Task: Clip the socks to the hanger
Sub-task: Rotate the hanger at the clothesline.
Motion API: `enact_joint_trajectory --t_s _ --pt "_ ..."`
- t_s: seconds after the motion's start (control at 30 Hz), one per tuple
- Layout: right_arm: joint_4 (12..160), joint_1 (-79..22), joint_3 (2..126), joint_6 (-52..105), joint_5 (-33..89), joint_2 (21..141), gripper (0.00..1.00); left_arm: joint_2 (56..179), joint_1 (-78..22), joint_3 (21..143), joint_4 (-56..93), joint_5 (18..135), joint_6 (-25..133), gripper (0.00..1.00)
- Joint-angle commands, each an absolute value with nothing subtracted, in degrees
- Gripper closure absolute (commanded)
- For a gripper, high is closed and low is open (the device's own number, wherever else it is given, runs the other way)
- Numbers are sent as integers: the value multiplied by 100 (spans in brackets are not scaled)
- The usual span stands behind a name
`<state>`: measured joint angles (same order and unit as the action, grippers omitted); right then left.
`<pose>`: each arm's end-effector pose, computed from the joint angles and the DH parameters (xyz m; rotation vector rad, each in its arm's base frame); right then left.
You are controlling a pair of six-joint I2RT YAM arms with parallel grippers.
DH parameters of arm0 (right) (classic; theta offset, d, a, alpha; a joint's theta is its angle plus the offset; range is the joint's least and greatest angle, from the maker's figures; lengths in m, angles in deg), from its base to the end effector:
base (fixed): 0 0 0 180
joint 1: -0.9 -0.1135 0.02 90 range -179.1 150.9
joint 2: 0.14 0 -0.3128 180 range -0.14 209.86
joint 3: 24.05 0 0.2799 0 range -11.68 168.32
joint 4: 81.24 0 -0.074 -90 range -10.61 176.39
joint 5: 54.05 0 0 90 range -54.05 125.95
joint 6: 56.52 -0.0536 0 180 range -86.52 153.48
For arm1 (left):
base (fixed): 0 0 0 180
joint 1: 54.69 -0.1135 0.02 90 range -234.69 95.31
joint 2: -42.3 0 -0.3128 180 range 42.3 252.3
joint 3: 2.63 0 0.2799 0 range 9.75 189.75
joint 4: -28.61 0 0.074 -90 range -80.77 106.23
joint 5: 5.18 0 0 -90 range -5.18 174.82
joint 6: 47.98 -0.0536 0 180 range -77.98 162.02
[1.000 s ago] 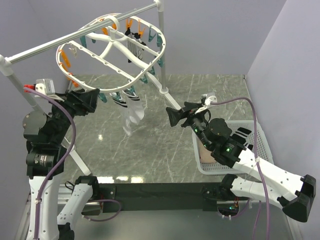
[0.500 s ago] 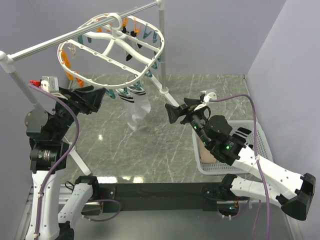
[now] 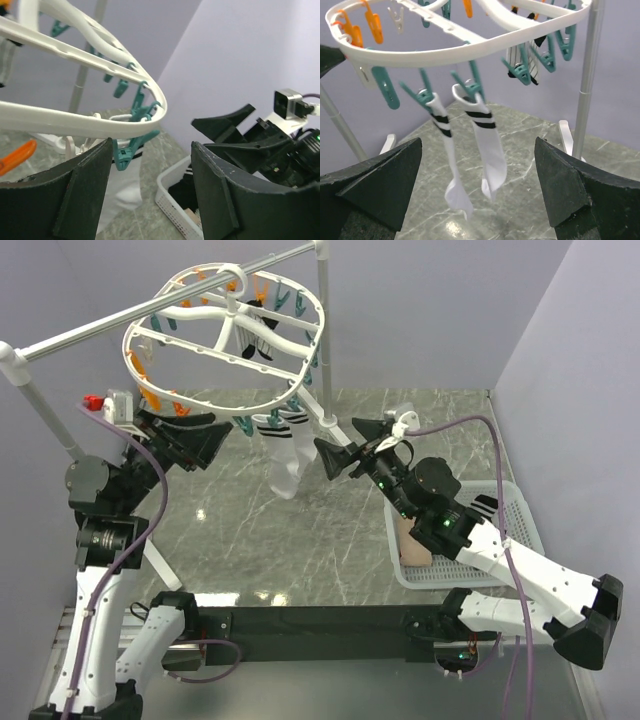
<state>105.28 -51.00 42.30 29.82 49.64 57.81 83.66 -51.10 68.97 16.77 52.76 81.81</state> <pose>0.1659 0.1911 0.4520 -0.3544 1.3007 0.6664 0.1383 -0.0372 0.4989 0.0863 1.3642 -0.9897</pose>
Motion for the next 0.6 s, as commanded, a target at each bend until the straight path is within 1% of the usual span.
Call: enact_joint_trajectory --t_s 0.0,0.17,0.2,0.43,0.57 --pt "10775 -5131 4641 3295 4659 5865 1 8588 -4811 6968 2283 5010 8254 32" --pt "10862 -5139 4695 3761 3694 5866 1 8843 -3907 7048 2238 5598 7858 31" --pt "10941 -5139 4729 3744 3674 5874 1 8887 -3809 7056 2343 5712 7858 31" --pt "10854 -5131 5098 3665 4192 6173 2 9186 -2966 7065 2528 6353 7683 32" --pt "10713 -5139 5353 3576 4377 6445 5 9476 -2325 7258 2451 6723 7411 31"
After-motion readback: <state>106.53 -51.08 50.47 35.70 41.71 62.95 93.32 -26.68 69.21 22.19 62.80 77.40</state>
